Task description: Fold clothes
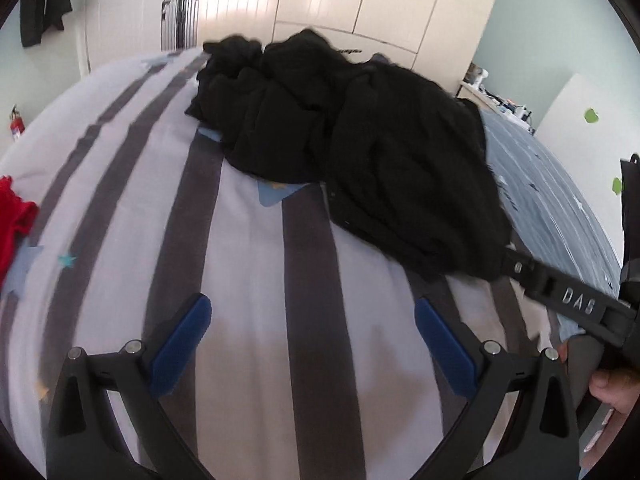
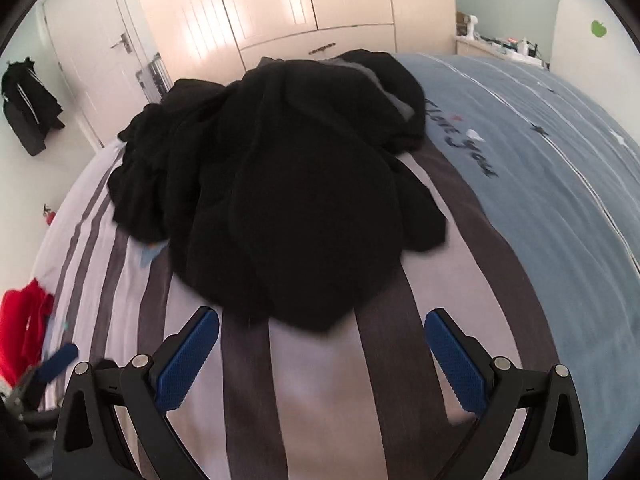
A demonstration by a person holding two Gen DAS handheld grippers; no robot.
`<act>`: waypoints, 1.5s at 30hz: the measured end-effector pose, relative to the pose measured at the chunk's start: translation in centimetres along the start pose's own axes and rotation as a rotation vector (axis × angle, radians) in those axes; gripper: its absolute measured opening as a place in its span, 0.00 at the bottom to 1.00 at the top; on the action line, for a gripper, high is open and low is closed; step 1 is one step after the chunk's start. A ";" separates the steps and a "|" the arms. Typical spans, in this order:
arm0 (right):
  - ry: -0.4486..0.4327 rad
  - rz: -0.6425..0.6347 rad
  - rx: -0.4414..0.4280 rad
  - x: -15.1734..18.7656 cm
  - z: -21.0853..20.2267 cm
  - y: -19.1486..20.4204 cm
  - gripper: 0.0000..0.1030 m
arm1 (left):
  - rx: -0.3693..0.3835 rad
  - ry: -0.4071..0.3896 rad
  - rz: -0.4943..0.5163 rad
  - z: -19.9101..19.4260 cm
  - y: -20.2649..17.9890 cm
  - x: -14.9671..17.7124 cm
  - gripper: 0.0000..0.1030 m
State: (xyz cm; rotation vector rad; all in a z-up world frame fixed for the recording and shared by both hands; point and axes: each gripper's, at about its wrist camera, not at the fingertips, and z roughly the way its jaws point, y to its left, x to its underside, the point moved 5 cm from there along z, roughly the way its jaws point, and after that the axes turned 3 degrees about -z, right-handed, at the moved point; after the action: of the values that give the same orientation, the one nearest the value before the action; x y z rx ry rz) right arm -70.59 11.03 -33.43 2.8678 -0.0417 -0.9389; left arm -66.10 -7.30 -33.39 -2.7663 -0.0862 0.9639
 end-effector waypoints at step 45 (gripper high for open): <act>0.301 -0.098 -0.279 31.4 -25.8 -8.9 0.23 | 0.004 0.282 -0.053 -1.3 -6.3 9.8 0.90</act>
State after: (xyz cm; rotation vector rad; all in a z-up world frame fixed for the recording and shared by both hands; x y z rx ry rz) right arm -30.14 20.60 -32.38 2.7314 0.2403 -0.4715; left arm -57.49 -0.15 -37.02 -2.8477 -0.1120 0.5524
